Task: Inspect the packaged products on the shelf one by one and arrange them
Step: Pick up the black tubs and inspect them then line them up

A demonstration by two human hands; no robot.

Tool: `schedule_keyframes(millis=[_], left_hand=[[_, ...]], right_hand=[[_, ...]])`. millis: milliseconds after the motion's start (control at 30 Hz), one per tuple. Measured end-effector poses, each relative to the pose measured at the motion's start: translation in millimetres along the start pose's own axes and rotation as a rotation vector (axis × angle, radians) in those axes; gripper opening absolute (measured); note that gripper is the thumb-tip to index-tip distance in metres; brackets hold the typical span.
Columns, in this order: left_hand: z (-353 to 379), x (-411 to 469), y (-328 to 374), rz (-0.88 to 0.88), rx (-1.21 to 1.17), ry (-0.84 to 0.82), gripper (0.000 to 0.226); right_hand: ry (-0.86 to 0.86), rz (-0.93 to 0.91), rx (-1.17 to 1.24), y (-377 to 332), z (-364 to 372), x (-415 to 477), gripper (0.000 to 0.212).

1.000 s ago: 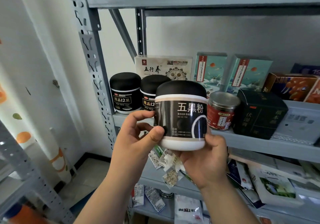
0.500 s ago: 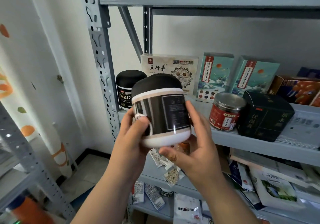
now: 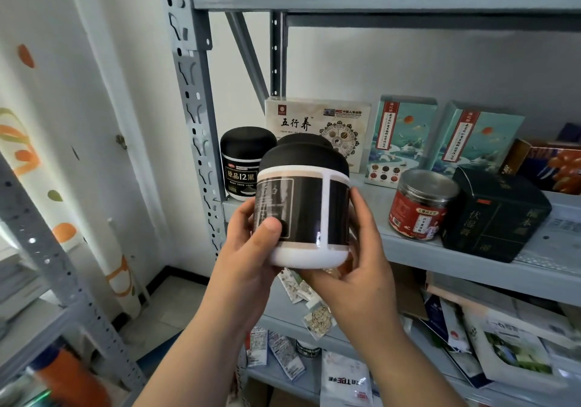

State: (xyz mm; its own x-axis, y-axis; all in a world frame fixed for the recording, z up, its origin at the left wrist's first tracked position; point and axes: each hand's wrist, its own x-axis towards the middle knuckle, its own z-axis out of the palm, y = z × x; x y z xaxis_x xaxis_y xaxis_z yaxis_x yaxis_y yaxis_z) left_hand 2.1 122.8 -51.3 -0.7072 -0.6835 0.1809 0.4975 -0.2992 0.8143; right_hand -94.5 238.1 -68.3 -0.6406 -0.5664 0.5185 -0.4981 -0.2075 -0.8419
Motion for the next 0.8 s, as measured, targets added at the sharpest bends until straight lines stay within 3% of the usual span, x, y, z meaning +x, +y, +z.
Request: schedule_keyframes(millis=[200, 400, 600, 800], left_hand=[[5.8, -1.1, -0.7, -0.146, -0.147, 0.146, 0.051], [10.7, -3.9, -7.9, -0.317, -0.340, 0.074, 0.058], [10.9, -3.7, -10.6, -0.398, -0.433, -0.029, 0.061], [0.2, -2.3, -19.8, -0.459, -0.524, -0.073, 0.061]], right_hand=[[-0.004, -0.070, -0.058, 8.1, 6.9, 1.2, 0.098], [-0.122, 0.042, 0.157, 7.2, 2.3, 8.3, 0.093], [-0.160, 0.033, 0.161, 7.0, -4.5, 9.7, 0.071], [-0.141, -0.014, 0.180, 8.5, -6.9, 9.2, 0.064]])
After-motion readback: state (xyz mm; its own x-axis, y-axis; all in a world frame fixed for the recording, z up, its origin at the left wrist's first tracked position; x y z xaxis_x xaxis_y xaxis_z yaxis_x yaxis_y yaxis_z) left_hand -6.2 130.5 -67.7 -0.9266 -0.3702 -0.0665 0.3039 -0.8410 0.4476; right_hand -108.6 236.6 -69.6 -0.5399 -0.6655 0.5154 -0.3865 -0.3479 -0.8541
